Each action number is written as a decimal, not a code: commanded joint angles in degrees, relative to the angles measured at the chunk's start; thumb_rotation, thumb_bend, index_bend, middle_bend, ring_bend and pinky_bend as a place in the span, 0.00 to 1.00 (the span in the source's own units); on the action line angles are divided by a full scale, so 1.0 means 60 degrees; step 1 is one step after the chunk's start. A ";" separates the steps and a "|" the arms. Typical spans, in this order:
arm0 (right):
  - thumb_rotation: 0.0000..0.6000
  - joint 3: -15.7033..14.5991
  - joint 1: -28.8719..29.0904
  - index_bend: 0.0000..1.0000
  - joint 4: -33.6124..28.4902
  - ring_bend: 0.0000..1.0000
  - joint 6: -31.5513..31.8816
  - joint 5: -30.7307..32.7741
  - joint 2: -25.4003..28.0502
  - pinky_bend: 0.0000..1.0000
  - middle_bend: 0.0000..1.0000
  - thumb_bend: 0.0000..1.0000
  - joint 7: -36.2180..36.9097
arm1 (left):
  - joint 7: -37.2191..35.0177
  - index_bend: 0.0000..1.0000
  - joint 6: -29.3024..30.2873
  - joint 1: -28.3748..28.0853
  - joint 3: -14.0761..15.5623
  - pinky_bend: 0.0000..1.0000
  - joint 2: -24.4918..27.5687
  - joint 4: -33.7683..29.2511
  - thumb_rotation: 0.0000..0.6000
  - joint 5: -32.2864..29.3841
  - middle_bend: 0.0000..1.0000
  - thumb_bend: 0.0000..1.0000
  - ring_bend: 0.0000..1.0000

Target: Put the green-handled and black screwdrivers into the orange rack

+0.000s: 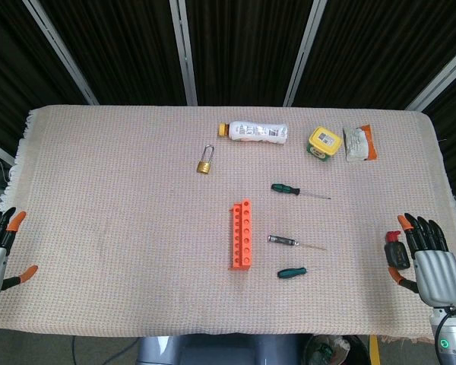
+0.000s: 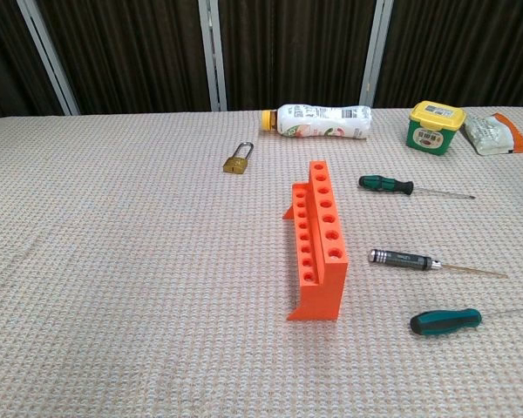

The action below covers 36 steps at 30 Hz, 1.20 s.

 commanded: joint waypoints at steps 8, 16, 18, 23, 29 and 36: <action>1.00 -0.0023 0.0034 0.05 0.0096 0.00 -0.0144 0.0066 -0.0020 0.00 0.03 0.14 0.0128 | 0.0058 0.07 0.0177 0.0088 0.0006 0.00 0.0079 -0.0063 0.97 0.0064 0.00 0.09 0.00; 1.00 -0.0030 -0.0022 0.07 0.0182 0.00 -0.0061 0.0056 0.0010 0.00 0.07 0.20 0.0315 | 0.0126 0.08 0.0223 0.0098 -0.0003 0.00 0.0110 -0.0153 0.98 0.0117 0.00 0.09 0.00; 1.00 -0.0028 -0.0027 0.11 0.0205 0.00 -0.0044 0.0050 -0.0005 0.00 0.09 0.22 0.0343 | 0.0151 0.09 0.0238 0.0095 -0.0011 0.00 0.0106 -0.0166 0.99 0.0135 0.00 0.09 0.00; 1.00 0.0006 -0.0020 0.17 0.0267 0.00 -0.0014 0.0062 -0.0053 0.00 0.13 0.26 0.0304 | 0.0214 0.09 0.0159 0.0071 -0.0023 0.00 0.0092 -0.0169 1.00 0.0076 0.00 0.09 0.00; 1.00 0.0091 0.0033 0.22 0.0190 0.00 -0.0066 0.0172 -0.0066 0.00 0.14 0.28 0.0134 | 0.0310 0.10 -0.0056 -0.0034 -0.0053 0.00 0.0016 -0.0129 1.00 -0.0018 0.00 0.09 0.00; 1.00 0.0221 0.0198 0.26 0.0153 0.00 -0.0353 0.0447 -0.0155 0.00 0.14 0.30 -0.0130 | 0.0229 0.11 -0.0518 -0.0245 -0.0035 0.00 -0.0016 -0.0123 1.00 -0.0111 0.00 0.09 0.00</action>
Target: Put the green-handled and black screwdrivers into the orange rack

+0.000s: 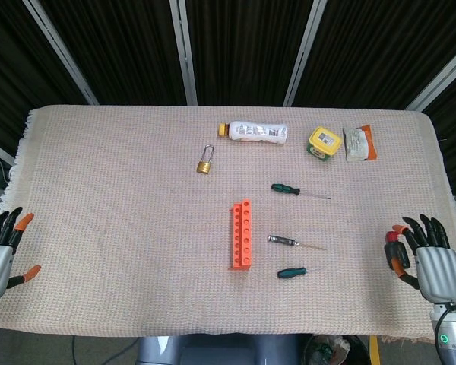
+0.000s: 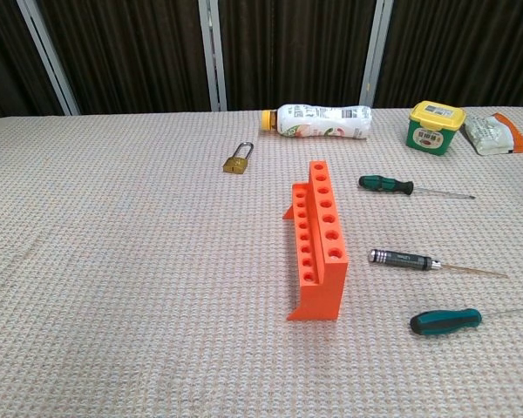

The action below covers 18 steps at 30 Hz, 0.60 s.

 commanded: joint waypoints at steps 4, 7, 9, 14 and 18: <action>1.00 0.0250 0.0311 0.30 -0.0147 0.00 -0.0319 0.0202 -0.0035 0.00 0.14 0.32 -0.0223 | 0.0028 0.11 -0.0242 -0.0189 -0.0071 0.00 -0.0132 0.0112 1.00 -0.0111 0.00 0.09 0.00; 1.00 0.0456 0.0611 0.32 -0.0234 0.00 -0.0523 0.0210 -0.0034 0.01 0.15 0.35 -0.0486 | 0.0089 0.11 -0.0345 -0.0271 -0.0093 0.00 -0.0211 0.0202 1.00 -0.0130 0.00 0.09 0.00; 1.00 0.0584 0.0792 0.34 -0.0285 0.00 -0.0652 0.0227 -0.0062 0.01 0.15 0.36 -0.0559 | 0.0084 0.11 -0.0368 -0.0299 -0.0097 0.00 -0.0250 0.0236 1.00 -0.0118 0.00 0.09 0.00; 1.00 0.1073 0.1742 0.35 -0.0228 0.00 -0.1625 0.0462 -0.0353 0.01 0.15 0.38 -0.0786 | -0.0175 0.12 -0.0529 -0.0351 -0.0106 0.00 -0.0350 0.0445 1.00 -0.0246 0.00 0.09 0.00; 1.00 0.1410 0.2594 0.34 -0.0121 0.00 -0.2722 0.0993 -0.0646 0.01 0.15 0.38 -0.1236 | -0.0219 0.12 -0.0526 -0.0348 -0.0099 0.00 -0.0358 0.0582 1.00 -0.0269 0.00 0.09 0.00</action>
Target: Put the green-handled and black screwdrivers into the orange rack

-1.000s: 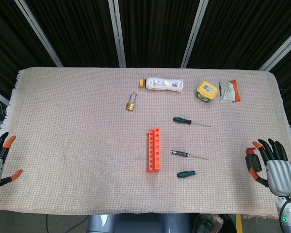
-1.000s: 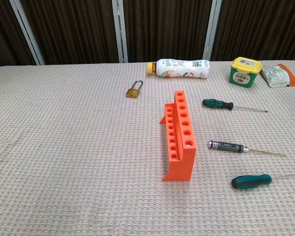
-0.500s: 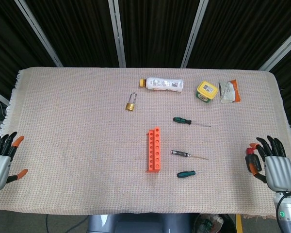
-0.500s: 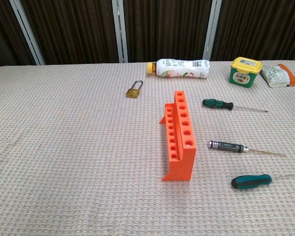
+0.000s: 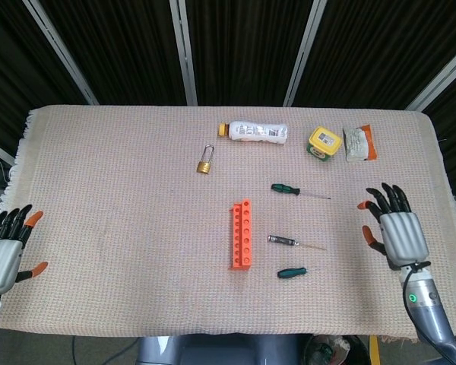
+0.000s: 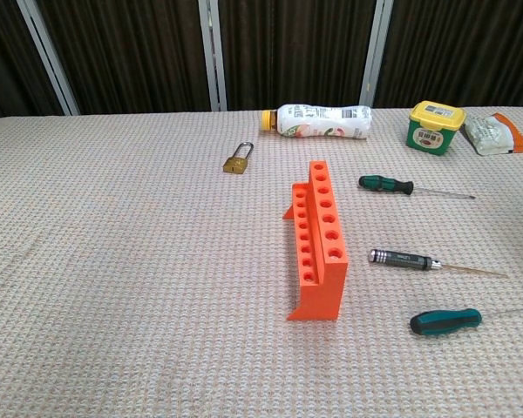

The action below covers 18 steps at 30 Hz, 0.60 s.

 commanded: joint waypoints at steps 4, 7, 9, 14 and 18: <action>1.00 0.0634 0.1482 0.34 0.0170 0.00 -0.1816 0.1140 -0.0461 0.01 0.15 0.38 -0.1281 | -0.0078 0.12 0.0081 0.0012 -0.0002 0.00 0.0026 0.0080 1.00 0.0032 0.00 0.09 0.00; 1.00 0.0817 0.2056 0.35 0.0289 0.00 -0.2434 0.1722 -0.0612 0.01 0.15 0.35 -0.2142 | -0.0109 0.12 0.0130 0.0027 0.0008 0.00 0.0034 0.0096 1.00 0.0059 0.00 0.09 0.00; 1.00 0.0923 0.2395 0.35 0.0378 0.00 -0.2807 0.2118 -0.0729 0.01 0.15 0.29 -0.2530 | -0.0112 0.12 0.0112 0.0027 0.0023 0.00 0.0039 0.0105 1.00 0.0054 0.00 0.09 0.00; 1.00 0.1069 0.3276 0.35 0.0787 0.00 -0.3481 0.3122 -0.1134 0.01 0.15 0.22 -0.3751 | -0.0066 0.12 0.0071 0.0032 0.0055 0.00 0.0064 0.0078 1.00 0.0015 0.00 0.09 0.00; 1.00 0.1105 0.3886 0.35 0.1174 0.00 -0.3889 0.3820 -0.1480 0.01 0.15 0.22 -0.4500 | -0.0013 0.12 0.0066 0.0037 0.0051 0.00 0.0081 0.0050 1.00 -0.0030 0.00 0.09 0.00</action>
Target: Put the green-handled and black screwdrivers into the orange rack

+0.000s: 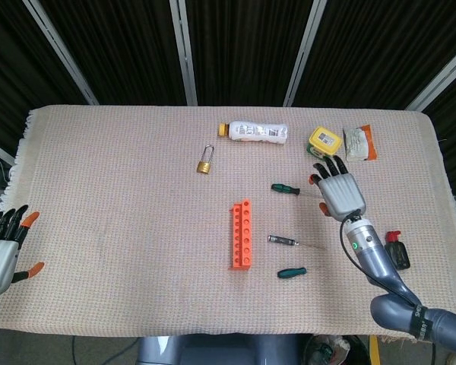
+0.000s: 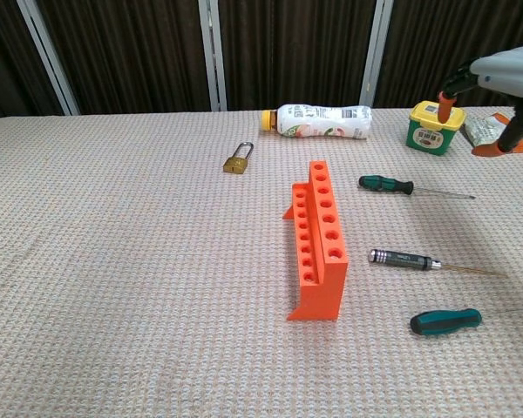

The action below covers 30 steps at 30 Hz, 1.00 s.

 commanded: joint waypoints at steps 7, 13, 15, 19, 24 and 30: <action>1.00 0.0031 0.1645 0.35 0.1233 0.00 -0.1369 0.2051 -0.0977 0.01 0.14 0.24 -0.1513 | 0.0053 0.12 -0.0130 -0.0009 0.0039 0.00 0.0014 -0.0010 1.00 -0.0109 0.00 0.09 0.00; 1.00 0.0009 0.2476 0.33 0.1845 0.00 -0.2319 0.3490 -0.1262 0.00 0.12 0.42 -0.1616 | -0.0084 0.12 -0.0230 -0.0005 0.0083 0.00 0.0022 0.0001 1.00 -0.0172 0.00 0.09 0.00; 1.00 -0.0070 0.2746 0.32 0.2045 0.00 -0.2638 0.3999 -0.1302 0.00 0.11 0.47 -0.1619 | -0.0138 0.12 -0.0239 0.0007 0.0088 0.00 0.0030 0.0026 1.00 -0.0200 0.00 0.09 0.00; 1.00 -0.0230 0.3184 0.32 0.2428 0.00 -0.3166 0.4787 -0.1371 0.00 0.10 0.53 -0.1488 | -0.0191 0.12 -0.0232 0.0029 0.0089 0.00 0.0027 0.0079 1.00 -0.0241 0.00 0.09 0.00; 1.00 -0.0512 0.3711 0.31 0.3051 0.00 -0.3860 0.5482 -0.1463 0.00 0.10 0.62 -0.1142 | -0.0220 0.12 -0.0245 0.0051 0.0112 0.00 0.0038 0.0105 1.00 -0.0273 0.00 0.09 0.00; 1.00 -0.0850 0.4145 0.31 0.3928 0.00 -0.4182 0.5780 -0.1789 0.00 0.09 0.66 -0.0791 | -0.0145 0.12 -0.0208 0.0079 0.0105 0.00 0.0075 0.0046 1.00 -0.0319 0.00 0.09 0.00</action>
